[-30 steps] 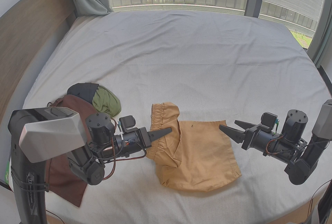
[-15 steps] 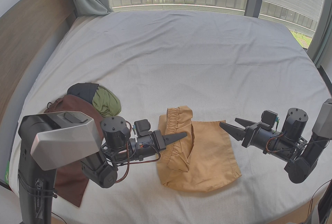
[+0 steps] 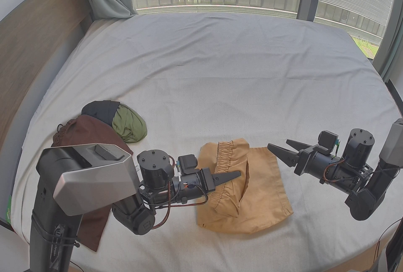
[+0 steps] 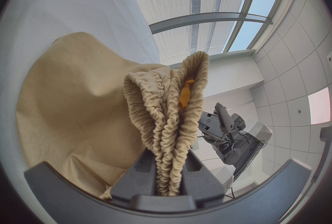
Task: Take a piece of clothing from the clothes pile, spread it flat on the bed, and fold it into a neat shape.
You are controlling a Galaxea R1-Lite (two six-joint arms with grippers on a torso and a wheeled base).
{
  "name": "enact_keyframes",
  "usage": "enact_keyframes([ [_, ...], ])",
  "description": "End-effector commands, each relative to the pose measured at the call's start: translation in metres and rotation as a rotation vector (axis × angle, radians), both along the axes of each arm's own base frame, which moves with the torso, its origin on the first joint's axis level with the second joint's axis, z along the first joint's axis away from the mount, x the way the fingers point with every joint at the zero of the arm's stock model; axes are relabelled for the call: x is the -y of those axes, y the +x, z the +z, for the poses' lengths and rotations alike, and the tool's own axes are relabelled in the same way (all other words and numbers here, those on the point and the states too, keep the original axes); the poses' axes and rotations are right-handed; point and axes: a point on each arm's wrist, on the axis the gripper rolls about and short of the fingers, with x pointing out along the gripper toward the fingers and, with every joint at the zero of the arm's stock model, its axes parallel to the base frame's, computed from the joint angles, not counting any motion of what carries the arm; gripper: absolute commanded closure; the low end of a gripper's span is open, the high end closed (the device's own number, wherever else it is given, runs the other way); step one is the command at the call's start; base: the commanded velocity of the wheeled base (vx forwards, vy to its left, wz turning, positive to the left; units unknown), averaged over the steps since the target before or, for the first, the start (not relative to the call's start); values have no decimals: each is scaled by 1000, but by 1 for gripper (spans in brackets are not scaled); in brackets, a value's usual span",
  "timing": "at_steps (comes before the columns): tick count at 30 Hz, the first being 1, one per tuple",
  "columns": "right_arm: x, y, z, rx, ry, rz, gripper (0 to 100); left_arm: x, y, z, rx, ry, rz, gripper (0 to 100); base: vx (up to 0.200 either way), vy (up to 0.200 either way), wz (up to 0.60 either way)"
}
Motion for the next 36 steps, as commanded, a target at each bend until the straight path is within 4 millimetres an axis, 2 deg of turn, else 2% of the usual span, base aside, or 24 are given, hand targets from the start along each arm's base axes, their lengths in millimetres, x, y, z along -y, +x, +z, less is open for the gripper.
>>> enact_keyframes([
  [1, 1, 1, 0, 1, 0, -5, 0, 3, 0, -13, -21, 13, -6, 100, 0, 0, 0],
  [5, 1, 1, 0, 1, 0, -5, 0, 10, -1, -11, -14, 9, -21, 100, 0, 0, 0],
  [16, 1, 2, 0, 4, 1, -5, 0, 12, 2, -18, -16, 11, -12, 100, 0, 0, 0],
  [17, 1, 2, 0, 4, 1, -5, 0, 12, 2, -18, -16, 11, -12, 0, 0, 0, 0],
  [26, 1, 2, -2, -5, -2, -3, 0, 16, 12, -9, 28, -20, 36, 0, 0, 0, 0],
  [31, 1, 0, -4, -16, -7, -2, 0, 9, 12, -7, 33, -17, 54, 0, 0, 0, 0],
  [36, 0, -5, -17, -70, -29, 8, 0, -5, 11, 3, 38, -12, 88, 0, 0, 0, 0],
])
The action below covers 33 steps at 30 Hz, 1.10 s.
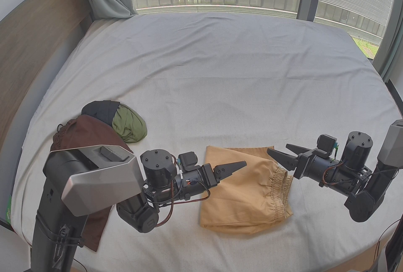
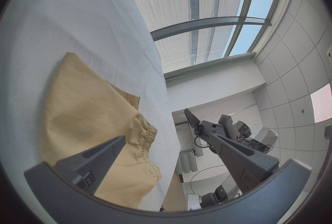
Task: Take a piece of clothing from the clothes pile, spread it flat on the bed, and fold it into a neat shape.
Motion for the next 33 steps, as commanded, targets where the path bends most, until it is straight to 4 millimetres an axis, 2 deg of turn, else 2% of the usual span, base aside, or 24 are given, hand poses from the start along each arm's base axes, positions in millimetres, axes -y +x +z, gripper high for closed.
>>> enact_keyframes([
  [1, -1, -4, -11, -47, -17, 9, 0, -11, -1, 12, 11, -2, 23, 0, 0, 0, 0],
  [7, -1, -10, -35, -145, -52, 19, 0, -36, -2, 25, 134, 62, 71, 0, 0, 0, 0],
  [11, -3, -15, -46, -189, -76, 36, 0, -52, 0, 23, 180, 107, 107, 0, 0, 0, 0],
  [13, -3, -15, -46, -189, -76, 36, 0, -52, 0, 23, 180, 107, 107, 0, 0, 0, 0],
  [14, -5, -17, -58, -227, -105, 44, 0, -66, 4, 23, 236, 147, 139, 0, 0, 0, 0],
  [18, -3, -22, -69, -269, -136, 53, 0, -85, 6, 27, 294, 188, 182, 0, 0, 0, 0],
  [22, -4, -25, -74, -287, -149, 61, 0, -100, 2, 34, 333, 223, 212, 0, 0, 0, 0],
  [27, -4, -26, -82, -319, -161, 62, 0, -130, -8, 42, 438, 325, 267, 0, 0, 0, 0],
  [33, -3, -26, -91, -343, -181, 65, 0, -163, 0, 42, 573, 440, 333, 0, 0, 0, 0],
])
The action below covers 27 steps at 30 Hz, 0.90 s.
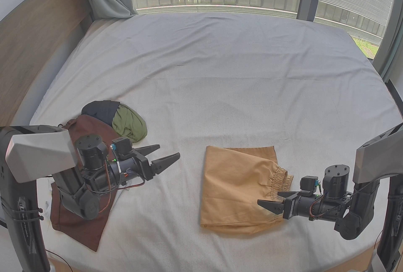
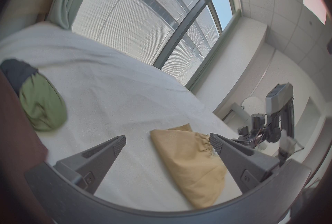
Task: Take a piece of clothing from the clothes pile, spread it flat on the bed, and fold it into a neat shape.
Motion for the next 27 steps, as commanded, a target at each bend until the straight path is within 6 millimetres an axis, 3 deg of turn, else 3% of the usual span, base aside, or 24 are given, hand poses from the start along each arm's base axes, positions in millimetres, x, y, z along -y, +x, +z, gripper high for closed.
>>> enact_keyframes([
  [1, 0, -1, -13, -43, -20, 3, 0, -27, 1, 7, 54, 40, 64, 0, 0, 0, 0],
  [11, 2, 0, -26, -83, -37, -2, 0, -40, -16, -9, 178, 239, -10, 0, 0, 0, 0],
  [17, 4, 0, -38, -104, -73, 4, 0, -39, -16, -9, 190, 246, -21, 0, 0, 0, 0],
  [27, 4, 0, -39, -98, -81, 10, 0, -40, -16, -7, 196, 242, -24, 0, 0, 0, 0],
])
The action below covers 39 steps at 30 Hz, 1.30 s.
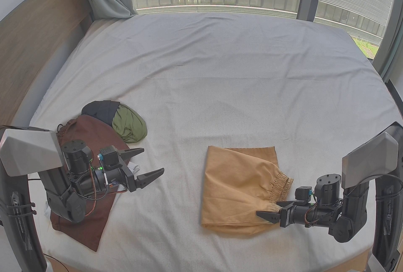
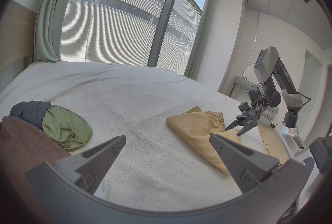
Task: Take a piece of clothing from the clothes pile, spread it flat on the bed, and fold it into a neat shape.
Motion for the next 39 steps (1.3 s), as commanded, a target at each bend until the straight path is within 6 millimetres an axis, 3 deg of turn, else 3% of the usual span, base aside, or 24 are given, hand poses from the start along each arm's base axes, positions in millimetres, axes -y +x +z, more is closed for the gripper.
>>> enact_keyframes([
  [1, 0, -1, -3, -13, -4, 1, 0, 0, 0, 1, 3, -1, 1, 0, 0, 0, 0],
  [5, 1, -4, 3, -7, -1, 4, 0, 0, 0, 1, 4, -1, 1, 0, 0, 0, 0],
  [13, 10, -22, 32, 31, 24, 19, 0, -7, 3, 2, 13, -1, 21, 0, 0, 0, 0],
  [18, 17, -24, 35, 32, 24, -5, 0, -7, 2, 3, 14, -1, 20, 0, 0, 0, 0],
  [31, 36, -11, 8, -48, 0, -94, 0, -5, 2, -3, -2, 5, 14, 0, 0, 0, 0],
  [39, 34, -2, -14, -94, -7, -100, 0, -4, 2, -3, -1, 6, 11, 0, 0, 0, 0],
])
